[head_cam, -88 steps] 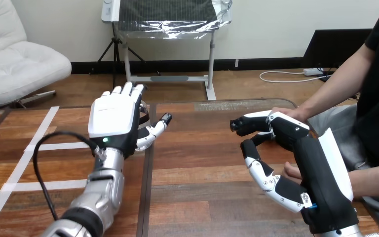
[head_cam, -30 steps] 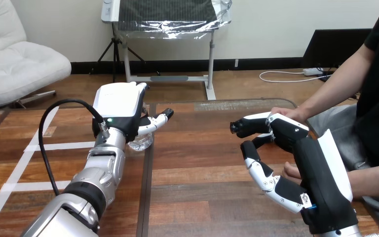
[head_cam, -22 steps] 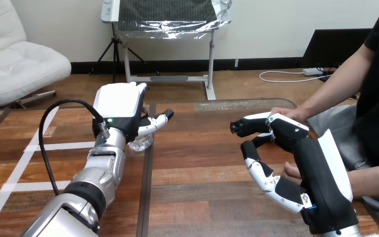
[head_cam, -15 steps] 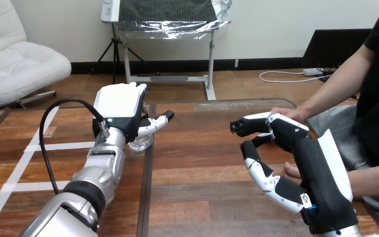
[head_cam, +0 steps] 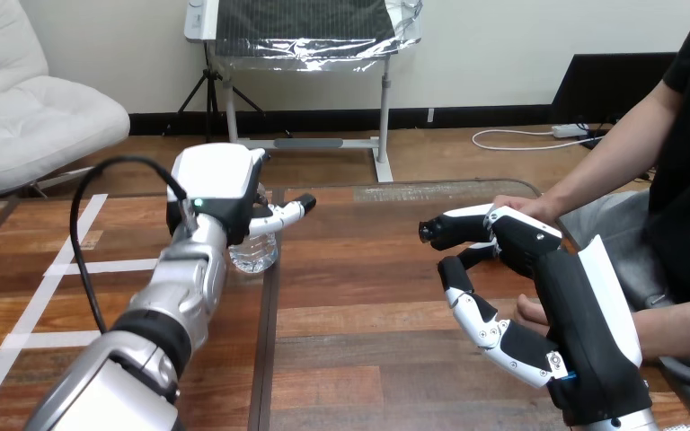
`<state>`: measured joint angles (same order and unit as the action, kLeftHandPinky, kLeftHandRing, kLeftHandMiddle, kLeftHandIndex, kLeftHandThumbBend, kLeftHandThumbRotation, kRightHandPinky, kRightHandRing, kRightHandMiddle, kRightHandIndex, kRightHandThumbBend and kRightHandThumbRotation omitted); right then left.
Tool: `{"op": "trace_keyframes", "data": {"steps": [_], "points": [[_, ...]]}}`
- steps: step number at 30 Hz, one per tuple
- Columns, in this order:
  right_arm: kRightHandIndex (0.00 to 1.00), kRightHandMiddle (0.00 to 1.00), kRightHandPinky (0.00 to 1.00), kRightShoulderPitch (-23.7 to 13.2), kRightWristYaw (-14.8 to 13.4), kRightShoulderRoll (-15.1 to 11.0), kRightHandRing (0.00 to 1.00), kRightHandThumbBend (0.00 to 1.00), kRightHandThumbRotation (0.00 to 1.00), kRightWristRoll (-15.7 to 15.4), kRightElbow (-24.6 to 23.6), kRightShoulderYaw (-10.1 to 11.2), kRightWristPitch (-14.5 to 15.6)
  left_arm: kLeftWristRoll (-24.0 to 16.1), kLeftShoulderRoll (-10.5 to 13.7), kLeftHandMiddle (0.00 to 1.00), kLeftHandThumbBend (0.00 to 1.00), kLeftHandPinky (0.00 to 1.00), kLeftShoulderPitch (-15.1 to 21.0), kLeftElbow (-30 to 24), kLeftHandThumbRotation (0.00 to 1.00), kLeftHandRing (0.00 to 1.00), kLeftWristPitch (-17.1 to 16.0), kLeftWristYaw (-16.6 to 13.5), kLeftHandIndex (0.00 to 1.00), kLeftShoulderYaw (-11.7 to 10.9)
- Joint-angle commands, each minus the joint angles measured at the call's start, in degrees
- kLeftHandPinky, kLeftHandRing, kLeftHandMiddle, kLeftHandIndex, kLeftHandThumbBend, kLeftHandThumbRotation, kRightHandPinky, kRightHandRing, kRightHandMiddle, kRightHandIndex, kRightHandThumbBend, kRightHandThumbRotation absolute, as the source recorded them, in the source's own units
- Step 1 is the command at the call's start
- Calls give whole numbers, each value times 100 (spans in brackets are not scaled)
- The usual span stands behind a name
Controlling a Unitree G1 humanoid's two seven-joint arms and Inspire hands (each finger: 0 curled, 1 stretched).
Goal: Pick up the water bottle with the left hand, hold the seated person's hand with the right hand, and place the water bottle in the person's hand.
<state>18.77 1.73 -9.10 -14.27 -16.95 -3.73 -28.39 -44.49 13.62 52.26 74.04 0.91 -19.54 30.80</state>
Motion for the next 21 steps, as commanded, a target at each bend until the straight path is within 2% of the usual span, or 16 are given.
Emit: {"op": "trace_keyframes", "data": {"steps": [1,14,21], "points": [[60,66,52,-198,-10,27,64,26,0,38,-138,11,44,59,19,86,66,89,-107,47,100,86,1,315,85,54],[60,66,50,-211,2,26,63,26,0,62,-153,-15,64,221,100,81,65,85,-417,-175,100,81,-279,317,81,25],[60,65,50,-214,-3,23,62,26,0,53,-144,-18,57,222,167,80,65,84,-665,-377,100,80,-401,199,80,84]]}}
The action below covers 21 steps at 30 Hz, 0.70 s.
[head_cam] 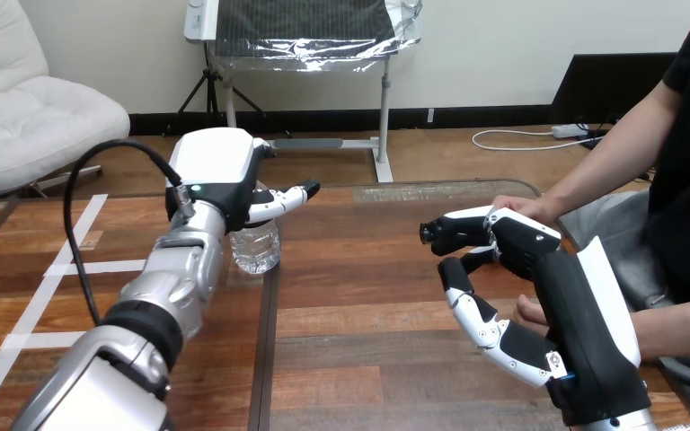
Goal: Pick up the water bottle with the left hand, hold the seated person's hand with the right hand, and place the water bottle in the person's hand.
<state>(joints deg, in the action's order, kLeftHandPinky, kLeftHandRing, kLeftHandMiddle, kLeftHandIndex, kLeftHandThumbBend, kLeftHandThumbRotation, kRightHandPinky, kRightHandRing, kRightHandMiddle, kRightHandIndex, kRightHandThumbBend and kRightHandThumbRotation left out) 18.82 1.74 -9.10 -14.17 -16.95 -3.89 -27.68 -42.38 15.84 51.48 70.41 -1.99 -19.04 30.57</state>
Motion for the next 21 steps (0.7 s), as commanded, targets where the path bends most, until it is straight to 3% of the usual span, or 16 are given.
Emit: {"op": "trace_keyframes", "data": {"steps": [1,21], "points": [[60,65,50,-224,-4,22,62,26,0,42,-144,-2,-11,5,-43,80,65,83,-618,-49,100,80,-121,126,80,117],[60,65,50,-291,4,25,63,25,0,66,-88,-45,-21,-122,328,81,65,86,-1457,-1353,100,81,-84,-4,81,195]]}}
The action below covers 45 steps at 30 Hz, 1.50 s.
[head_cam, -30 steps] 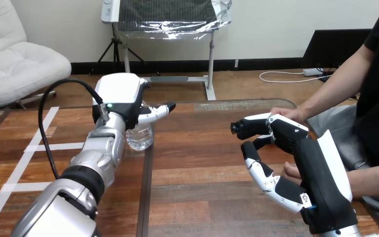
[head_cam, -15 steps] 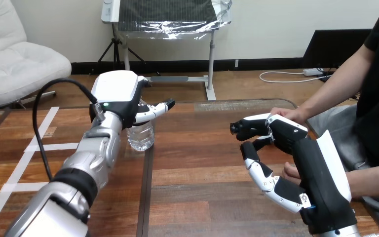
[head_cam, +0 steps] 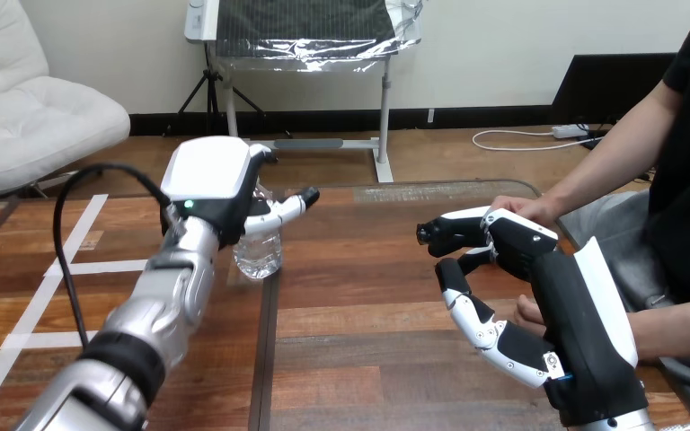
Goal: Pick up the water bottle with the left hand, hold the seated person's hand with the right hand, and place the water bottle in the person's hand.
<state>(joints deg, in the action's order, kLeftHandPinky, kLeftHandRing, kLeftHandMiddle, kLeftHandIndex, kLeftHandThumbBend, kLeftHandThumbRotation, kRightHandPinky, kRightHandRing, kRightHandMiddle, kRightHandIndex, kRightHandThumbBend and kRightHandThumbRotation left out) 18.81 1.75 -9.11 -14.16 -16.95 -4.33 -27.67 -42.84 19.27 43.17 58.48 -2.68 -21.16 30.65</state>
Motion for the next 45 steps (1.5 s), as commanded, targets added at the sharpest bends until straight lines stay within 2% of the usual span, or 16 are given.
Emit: {"op": "trace_keyframes", "data": {"steps": [1,11,22,45], "points": [[60,65,50,-294,5,25,63,25,0,67,-88,-1,-18,-81,1,81,65,86,-659,-223,100,81,-6,208,81,184],[60,66,51,-304,17,34,63,25,0,73,-111,-15,60,-152,157,81,64,85,-954,-811,100,80,41,196,80,169],[60,65,50,-336,22,30,63,26,0,95,-74,-20,36,-194,263,82,64,87,-1153,-1298,100,81,159,317,81,175],[60,65,50,-358,14,21,62,25,0,31,-145,-1,185,-292,351,82,64,87,-1395,-1889,100,82,209,439,81,106]]}}
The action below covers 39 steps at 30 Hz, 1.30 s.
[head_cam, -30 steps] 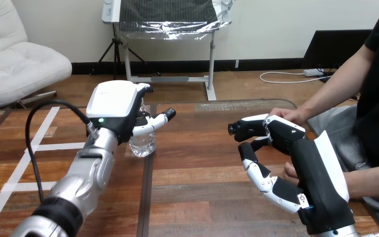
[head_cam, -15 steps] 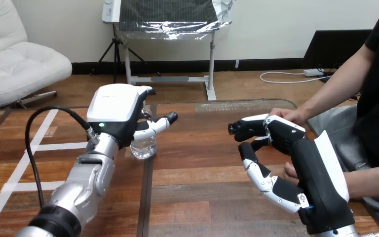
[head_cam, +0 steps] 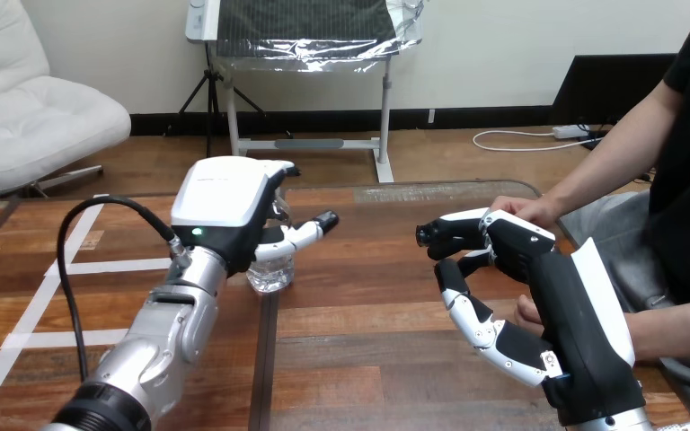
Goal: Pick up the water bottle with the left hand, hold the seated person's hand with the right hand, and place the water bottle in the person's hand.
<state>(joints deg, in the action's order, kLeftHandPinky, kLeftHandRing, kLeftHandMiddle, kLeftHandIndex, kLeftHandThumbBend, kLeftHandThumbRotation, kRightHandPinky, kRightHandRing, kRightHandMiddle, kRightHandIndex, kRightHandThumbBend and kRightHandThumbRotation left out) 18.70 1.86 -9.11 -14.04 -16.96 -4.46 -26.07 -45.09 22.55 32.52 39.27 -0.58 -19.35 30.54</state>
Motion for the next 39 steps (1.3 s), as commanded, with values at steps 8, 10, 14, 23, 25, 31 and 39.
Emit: {"op": "trace_keyframes", "data": {"steps": [8,10,14,23,25,31,39], "points": [[60,65,50,-363,-4,22,62,26,0,4,-162,16,91,-78,25,81,64,86,-357,1,100,81,-41,259,80,85],[60,65,50,-367,-2,19,62,26,0,5,-170,17,97,-82,33,81,64,86,-372,-23,100,81,-45,270,80,81],[60,65,50,-373,0,19,62,26,0,22,-166,17,89,-91,44,81,64,85,-387,-46,100,81,-55,271,80,78],[60,65,49,-370,9,26,62,26,0,22,-202,12,161,-68,51,80,63,84,-423,-75,100,80,-88,227,80,29],[60,65,49,-373,9,22,62,26,0,18,-206,12,169,-63,48,80,63,84,-425,-77,100,79,-94,226,79,22],[61,65,49,-385,12,14,62,26,0,13,-212,11,185,-43,30,80,63,83,-437,-74,100,79,-127,219,79,-13],[61,65,49,-380,14,18,62,26,0,19,-219,8,202,-54,16,80,63,83,-446,-76,100,79,-167,209,79,-41]]}}
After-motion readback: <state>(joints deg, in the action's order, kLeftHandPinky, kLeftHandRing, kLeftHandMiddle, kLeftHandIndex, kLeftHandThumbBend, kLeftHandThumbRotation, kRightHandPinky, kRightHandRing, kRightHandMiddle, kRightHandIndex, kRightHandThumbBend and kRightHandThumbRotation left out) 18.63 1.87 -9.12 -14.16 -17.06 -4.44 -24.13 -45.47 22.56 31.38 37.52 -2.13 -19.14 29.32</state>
